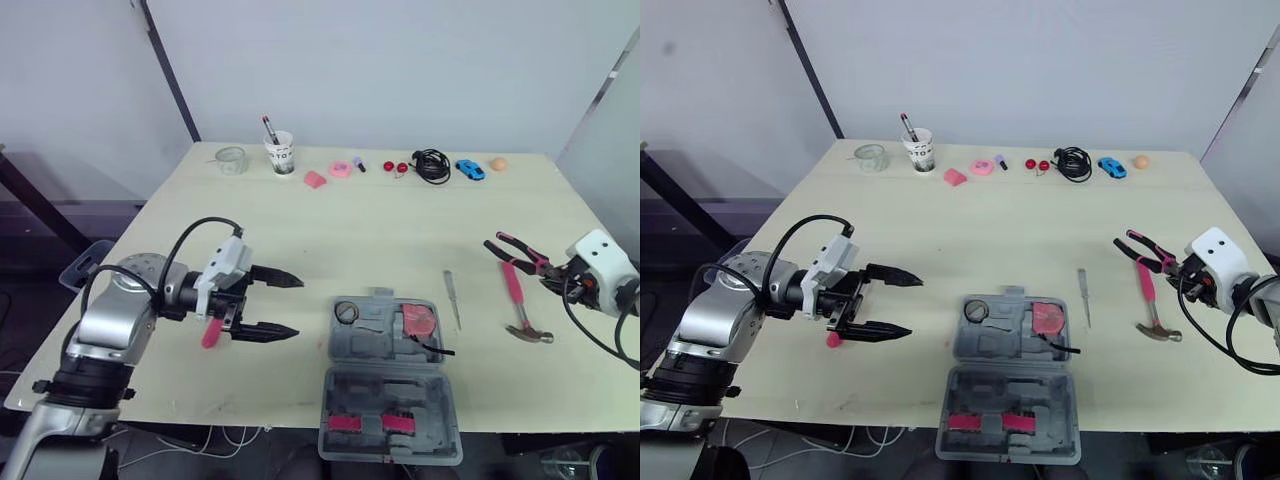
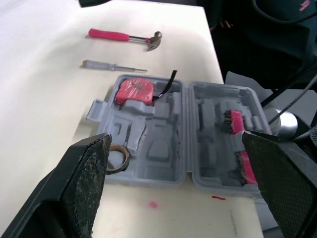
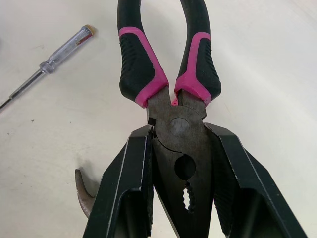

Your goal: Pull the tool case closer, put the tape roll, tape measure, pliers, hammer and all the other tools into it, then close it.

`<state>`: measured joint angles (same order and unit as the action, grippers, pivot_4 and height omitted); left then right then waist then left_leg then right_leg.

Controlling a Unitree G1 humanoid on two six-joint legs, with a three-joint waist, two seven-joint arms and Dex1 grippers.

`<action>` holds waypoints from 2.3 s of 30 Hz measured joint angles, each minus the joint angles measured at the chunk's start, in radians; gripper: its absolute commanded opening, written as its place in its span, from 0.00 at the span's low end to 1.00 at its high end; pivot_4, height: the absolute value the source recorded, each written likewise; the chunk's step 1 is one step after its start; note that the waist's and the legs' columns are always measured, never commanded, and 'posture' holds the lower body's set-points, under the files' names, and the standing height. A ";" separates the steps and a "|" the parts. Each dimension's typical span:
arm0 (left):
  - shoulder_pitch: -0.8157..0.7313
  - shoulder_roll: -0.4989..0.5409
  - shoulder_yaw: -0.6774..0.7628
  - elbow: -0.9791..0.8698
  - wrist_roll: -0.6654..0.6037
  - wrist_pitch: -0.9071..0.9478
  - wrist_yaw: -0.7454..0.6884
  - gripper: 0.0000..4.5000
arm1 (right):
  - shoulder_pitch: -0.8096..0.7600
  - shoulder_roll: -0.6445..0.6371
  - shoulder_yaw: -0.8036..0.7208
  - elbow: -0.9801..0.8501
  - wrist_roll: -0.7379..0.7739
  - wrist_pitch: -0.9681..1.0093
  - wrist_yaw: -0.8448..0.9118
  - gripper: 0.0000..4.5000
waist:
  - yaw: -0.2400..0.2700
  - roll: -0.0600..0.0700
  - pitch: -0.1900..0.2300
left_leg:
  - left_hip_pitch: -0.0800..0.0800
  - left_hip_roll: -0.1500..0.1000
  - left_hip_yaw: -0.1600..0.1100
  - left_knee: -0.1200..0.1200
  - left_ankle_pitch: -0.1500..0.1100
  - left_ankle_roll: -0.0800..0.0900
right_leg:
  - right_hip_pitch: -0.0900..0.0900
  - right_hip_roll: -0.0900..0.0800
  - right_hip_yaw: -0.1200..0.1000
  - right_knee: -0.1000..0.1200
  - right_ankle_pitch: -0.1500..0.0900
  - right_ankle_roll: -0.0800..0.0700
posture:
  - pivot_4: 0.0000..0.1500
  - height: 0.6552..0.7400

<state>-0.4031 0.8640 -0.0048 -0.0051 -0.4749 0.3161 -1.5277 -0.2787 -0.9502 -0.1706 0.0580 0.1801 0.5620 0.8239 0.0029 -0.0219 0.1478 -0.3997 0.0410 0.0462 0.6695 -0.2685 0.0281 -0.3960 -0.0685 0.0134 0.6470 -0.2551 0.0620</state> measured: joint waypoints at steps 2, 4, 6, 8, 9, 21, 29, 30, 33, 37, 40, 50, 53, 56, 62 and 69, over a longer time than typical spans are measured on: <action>0.020 0.006 0.001 -0.003 0.000 -0.002 0.000 0.99 | -0.020 0.005 0.001 -0.010 0.008 0.002 0.005 0.22 | -0.007 0.001 0.000 | 0.000 0.000 0.000 0.000 0.000 0.000 | 0.000 0.000 0.000 0.000 0.000 0.000 | 1.00 1.00; 0.027 0.011 0.001 -0.004 0.000 -0.010 0.000 0.99 | -0.044 0.029 0.015 -0.066 0.030 0.015 0.024 0.22 | -0.016 0.001 0.001 | 0.000 0.001 0.000 0.000 0.000 0.000 | 0.000 0.001 0.000 0.000 0.000 0.000 | 1.00 1.00; 0.027 0.012 0.001 -0.009 0.000 -0.022 -0.002 0.99 | -0.055 0.051 0.070 -0.173 0.074 0.032 0.063 0.22 | -0.018 0.001 0.001 | 0.001 0.002 -0.001 0.000 0.000 0.000 | 0.000 0.002 0.000 0.000 0.000 0.000 | 1.00 1.00; 0.032 0.017 0.001 -0.010 0.000 -0.029 -0.003 0.99 | -0.057 0.058 0.123 -0.243 0.104 0.064 0.090 0.22 | -0.012 0.001 0.001 | 0.000 0.002 -0.001 0.000 0.000 0.000 | 0.000 0.002 0.000 0.000 0.000 0.000 | 1.00 1.00; 0.033 0.018 0.001 -0.010 0.000 -0.030 -0.003 0.99 | -0.058 0.059 0.126 -0.248 0.106 0.067 0.092 0.22 | -0.012 0.001 0.001 | 0.000 0.002 -0.001 0.000 0.000 0.000 | 0.000 0.002 0.000 0.000 0.000 0.000 | 1.00 1.00; 0.073 0.038 -0.008 0.027 0.024 -0.124 -0.021 0.99 | -0.143 0.146 0.449 -0.445 0.110 0.163 0.149 0.22 | -0.013 0.001 0.001 | 0.000 0.002 0.000 0.000 0.000 0.000 | 0.000 0.002 0.001 0.000 0.000 0.000 | 1.00 1.00; 0.130 0.057 -0.014 0.037 0.043 -0.178 -0.024 0.99 | -0.243 0.252 0.784 -0.425 -0.142 0.187 0.104 0.22 | -0.013 0.001 0.001 | 0.000 0.002 0.000 0.000 0.000 0.000 | 0.000 0.002 0.000 0.000 0.000 0.000 | 1.00 1.00; 0.133 0.057 -0.014 0.037 0.043 -0.178 -0.024 0.99 | -0.246 0.257 0.790 -0.423 -0.153 0.193 0.102 0.22 | -0.012 0.001 0.001 | 0.000 0.002 0.000 0.000 0.000 0.000 | 0.000 0.002 0.000 0.000 0.000 0.000 | 1.00 1.00; 0.133 0.059 -0.014 0.037 0.046 -0.187 -0.024 0.99 | -0.265 0.282 0.809 -0.401 -0.195 0.202 0.094 0.22 | -0.013 0.001 0.001 | 0.000 0.002 0.000 0.000 0.000 0.000 | 0.000 0.002 0.000 0.000 0.000 0.000 | 1.00 1.00; 0.132 0.059 -0.015 0.037 0.050 -0.189 -0.024 0.99 | -0.269 0.295 0.812 -0.390 -0.214 0.207 0.087 0.22 | -0.014 0.001 0.001 | 0.000 0.002 0.000 0.000 0.000 0.000 | 0.000 0.002 0.000 0.001 0.000 0.000 | 1.00 1.00; 0.132 0.059 -0.019 0.037 0.050 -0.192 -0.024 0.99 | -0.269 0.285 0.812 -0.384 -0.226 0.196 0.095 0.22 | -0.012 0.001 0.001 | 0.000 0.002 0.000 0.000 0.000 0.000 | 0.000 0.002 0.000 0.000 0.000 0.000 | 1.00 1.00; 0.133 0.059 -0.038 0.041 0.051 -0.193 -0.025 0.99 | -0.254 0.248 0.811 -0.383 -0.243 0.197 0.127 0.22 | -0.016 0.001 0.001 | 0.000 0.003 0.000 0.000 0.000 0.000 | 0.000 0.003 0.000 0.001 0.000 0.000 | 1.00 1.00; 0.133 0.059 -0.039 0.047 0.053 -0.195 -0.024 0.99 | -0.254 0.271 0.811 -0.380 -0.252 0.197 0.126 0.22 | -0.016 0.001 0.001 | 0.000 0.003 0.000 0.000 0.000 0.000 | 0.000 0.003 0.000 0.001 0.000 0.000 | 1.00 1.00; 0.132 0.059 -0.044 0.056 0.061 -0.195 -0.024 0.99 | -0.257 0.298 0.813 -0.352 -0.258 0.194 0.126 0.22 | -0.015 0.001 0.001 | 0.000 0.003 0.000 0.000 0.000 0.000 | 0.000 0.003 0.000 0.001 0.000 0.000 | 1.00 1.00; 0.131 0.057 -0.044 0.057 0.063 -0.197 -0.022 1.00 | -0.261 0.318 0.812 -0.315 -0.274 0.157 0.128 0.66 | -0.016 0.001 0.001 | 0.000 0.003 0.000 0.000 0.000 0.000 | 0.000 0.004 0.000 0.001 0.000 0.000 | 1.00 1.00; 0.131 0.057 -0.044 0.057 0.064 -0.197 -0.020 1.00 | -0.252 0.318 0.761 -0.322 -0.258 0.145 0.130 1.00 | -0.014 0.001 0.001 | 0.000 0.003 0.000 0.000 0.000 0.000 | 0.000 0.004 0.000 0.001 0.000 0.000 | 1.00 1.00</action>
<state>-0.2723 0.9209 -0.0487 0.0521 -0.4108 0.1187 -1.5481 -0.5306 -0.6323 0.5905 -0.2641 -0.0774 0.7072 0.9540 -0.0110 -0.0212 0.1488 -0.3993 0.0444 0.0461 0.6695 -0.2686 0.0281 -0.3963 -0.0650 0.0134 0.6479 -0.2553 0.0616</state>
